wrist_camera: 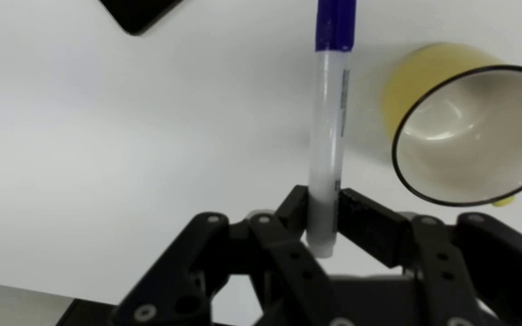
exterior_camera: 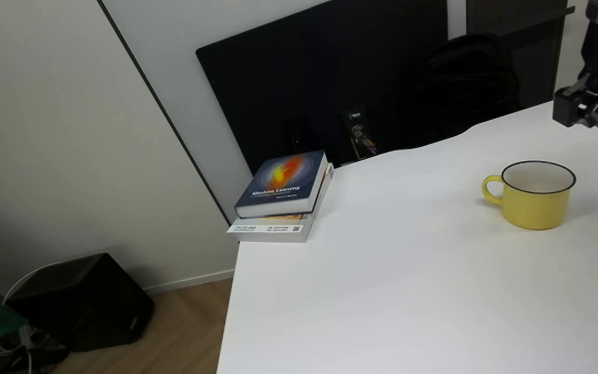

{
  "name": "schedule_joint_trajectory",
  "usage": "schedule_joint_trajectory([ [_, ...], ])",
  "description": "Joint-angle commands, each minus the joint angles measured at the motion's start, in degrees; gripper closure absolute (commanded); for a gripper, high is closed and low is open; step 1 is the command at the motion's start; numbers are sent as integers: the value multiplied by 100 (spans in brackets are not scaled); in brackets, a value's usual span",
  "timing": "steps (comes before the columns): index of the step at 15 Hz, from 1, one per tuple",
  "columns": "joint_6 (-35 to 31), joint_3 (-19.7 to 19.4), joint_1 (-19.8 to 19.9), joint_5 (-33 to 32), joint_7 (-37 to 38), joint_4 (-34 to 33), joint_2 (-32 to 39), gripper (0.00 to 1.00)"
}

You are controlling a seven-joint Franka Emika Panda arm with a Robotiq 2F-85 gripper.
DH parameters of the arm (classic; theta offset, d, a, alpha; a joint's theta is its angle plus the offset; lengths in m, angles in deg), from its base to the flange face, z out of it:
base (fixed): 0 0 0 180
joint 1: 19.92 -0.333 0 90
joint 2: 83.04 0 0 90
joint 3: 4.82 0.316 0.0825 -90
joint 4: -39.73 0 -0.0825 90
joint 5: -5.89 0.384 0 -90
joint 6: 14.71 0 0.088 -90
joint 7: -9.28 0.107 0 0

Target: Put the marker in the cup

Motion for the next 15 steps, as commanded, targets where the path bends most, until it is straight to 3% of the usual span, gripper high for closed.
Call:
schedule_joint_trajectory([
  [1,-680,-372,-458,-450,622,275,-204,94],
  [5,-1971,-1099,-1226,-715,1198,543,-148,94],
  [8,-2859,-1494,-1685,-535,1258,726,-28,94],
  [15,-4371,-1362,-1732,-199,1090,1110,321,94],
])
